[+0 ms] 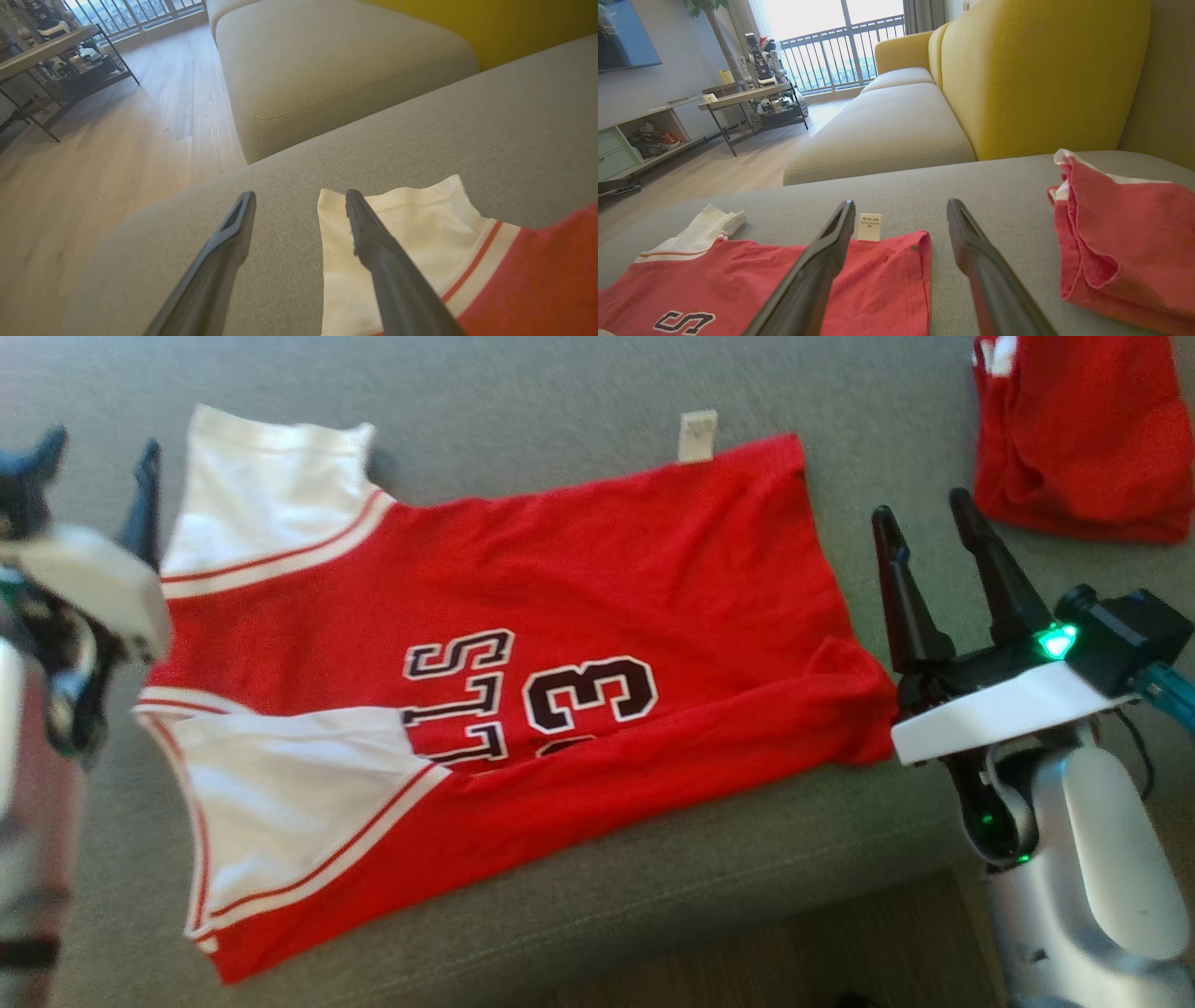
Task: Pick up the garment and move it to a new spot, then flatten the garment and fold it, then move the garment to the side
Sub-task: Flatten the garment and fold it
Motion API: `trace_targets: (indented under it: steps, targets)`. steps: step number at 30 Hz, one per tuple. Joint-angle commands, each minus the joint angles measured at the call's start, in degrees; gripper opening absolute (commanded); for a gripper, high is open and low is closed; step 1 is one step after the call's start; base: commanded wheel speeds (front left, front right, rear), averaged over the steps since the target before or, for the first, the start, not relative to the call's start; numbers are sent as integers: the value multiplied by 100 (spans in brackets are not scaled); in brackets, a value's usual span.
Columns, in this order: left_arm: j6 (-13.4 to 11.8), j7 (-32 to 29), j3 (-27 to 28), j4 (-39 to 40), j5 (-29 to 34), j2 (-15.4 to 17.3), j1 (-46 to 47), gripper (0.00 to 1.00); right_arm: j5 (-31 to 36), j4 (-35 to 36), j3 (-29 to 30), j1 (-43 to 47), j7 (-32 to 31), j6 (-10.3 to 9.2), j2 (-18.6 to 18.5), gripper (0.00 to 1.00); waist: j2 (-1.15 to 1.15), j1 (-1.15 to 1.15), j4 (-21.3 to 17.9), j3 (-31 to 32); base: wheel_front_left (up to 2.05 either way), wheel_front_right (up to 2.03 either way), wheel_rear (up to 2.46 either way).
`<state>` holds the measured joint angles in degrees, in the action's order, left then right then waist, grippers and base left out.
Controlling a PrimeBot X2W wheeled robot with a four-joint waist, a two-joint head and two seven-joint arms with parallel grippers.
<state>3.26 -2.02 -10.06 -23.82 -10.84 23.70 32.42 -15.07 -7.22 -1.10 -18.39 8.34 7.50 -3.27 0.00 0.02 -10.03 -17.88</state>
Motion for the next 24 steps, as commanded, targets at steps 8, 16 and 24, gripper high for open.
trace_targets:
  steps: [8, 16, 24]
  targets:
    - [363, -893, -291, -1055, -14, 633, 1593, 100, -278, 43, -427, -393, 351, -1, 38, 100, 0, -2, -597, -694, 0, 0, 0]
    - [406, -1187, -679, -1828, 90, 869, 2075, 100, -354, -201, -502, -501, 459, -1, 38, 100, 0, -2, -778, -801, 0, 0, 0]
    - [419, -999, -1028, -2286, -7, 875, 2303, 0, -354, -460, -436, -525, 526, -1, 39, 100, 0, -2, -767, -836, 0, 0, 0]
